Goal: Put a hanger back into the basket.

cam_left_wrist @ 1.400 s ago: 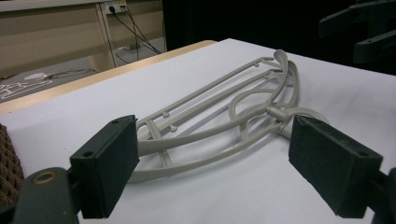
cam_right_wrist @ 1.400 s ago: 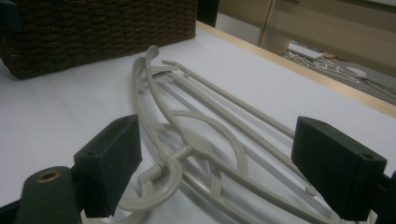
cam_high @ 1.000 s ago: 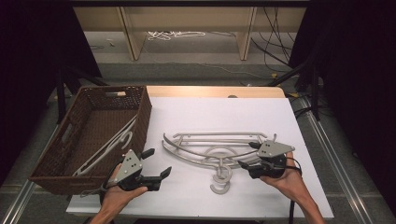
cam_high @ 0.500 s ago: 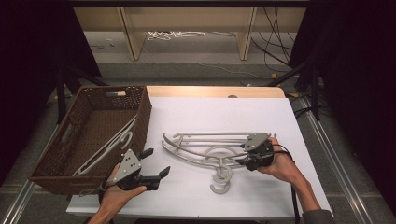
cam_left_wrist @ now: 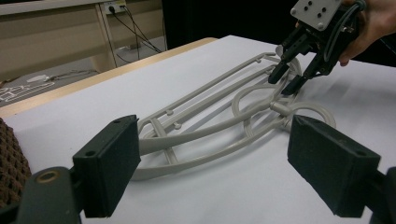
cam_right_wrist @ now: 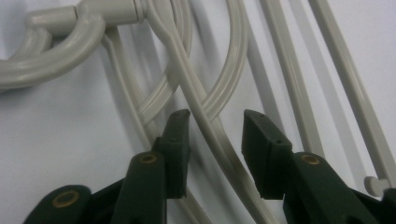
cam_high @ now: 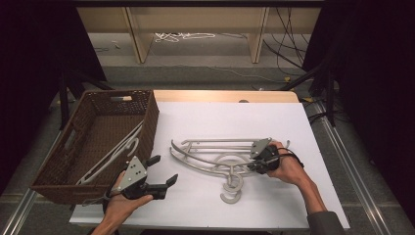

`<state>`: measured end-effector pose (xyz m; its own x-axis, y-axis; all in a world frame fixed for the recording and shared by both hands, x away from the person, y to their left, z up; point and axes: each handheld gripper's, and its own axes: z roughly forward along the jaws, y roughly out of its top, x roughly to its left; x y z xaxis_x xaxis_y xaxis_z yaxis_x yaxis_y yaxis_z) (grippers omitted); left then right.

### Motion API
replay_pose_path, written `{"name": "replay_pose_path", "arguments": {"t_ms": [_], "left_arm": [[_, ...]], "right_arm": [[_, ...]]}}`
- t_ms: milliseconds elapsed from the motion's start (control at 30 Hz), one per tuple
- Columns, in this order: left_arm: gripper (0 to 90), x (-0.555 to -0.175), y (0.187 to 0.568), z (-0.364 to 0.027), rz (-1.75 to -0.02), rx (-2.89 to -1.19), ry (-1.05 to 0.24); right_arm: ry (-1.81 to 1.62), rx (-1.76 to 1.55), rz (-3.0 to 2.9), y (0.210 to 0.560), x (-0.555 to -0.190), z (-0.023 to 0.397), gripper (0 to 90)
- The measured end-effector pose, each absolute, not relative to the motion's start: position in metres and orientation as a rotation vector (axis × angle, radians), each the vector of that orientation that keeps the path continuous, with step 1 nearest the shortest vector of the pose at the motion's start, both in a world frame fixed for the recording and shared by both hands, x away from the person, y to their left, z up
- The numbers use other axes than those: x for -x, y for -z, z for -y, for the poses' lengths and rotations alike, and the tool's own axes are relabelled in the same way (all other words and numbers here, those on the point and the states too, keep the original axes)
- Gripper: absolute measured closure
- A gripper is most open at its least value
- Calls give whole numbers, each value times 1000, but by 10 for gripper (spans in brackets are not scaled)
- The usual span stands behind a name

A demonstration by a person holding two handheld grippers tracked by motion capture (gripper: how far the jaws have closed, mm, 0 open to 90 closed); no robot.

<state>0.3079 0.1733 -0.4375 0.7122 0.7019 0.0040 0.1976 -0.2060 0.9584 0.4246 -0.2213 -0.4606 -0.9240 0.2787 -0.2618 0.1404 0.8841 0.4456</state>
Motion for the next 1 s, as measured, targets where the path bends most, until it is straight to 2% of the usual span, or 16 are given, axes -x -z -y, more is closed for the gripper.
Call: {"name": "replay_pose_path", "arguments": {"t_ms": [267,533,1000], "left_arm": [[170,-309,438,-172,-711,-1769,-537],[179,-309,438,-172,-712,-1773,-544],[201,-311,434,-167,-679,-1764,-576]], "right_arm": [[-513,-128,-2716,462,-422,216,737],[-555,29,-2651,448,-417,220,810],[-595,108,-2531,425,-404,224,819]]}}
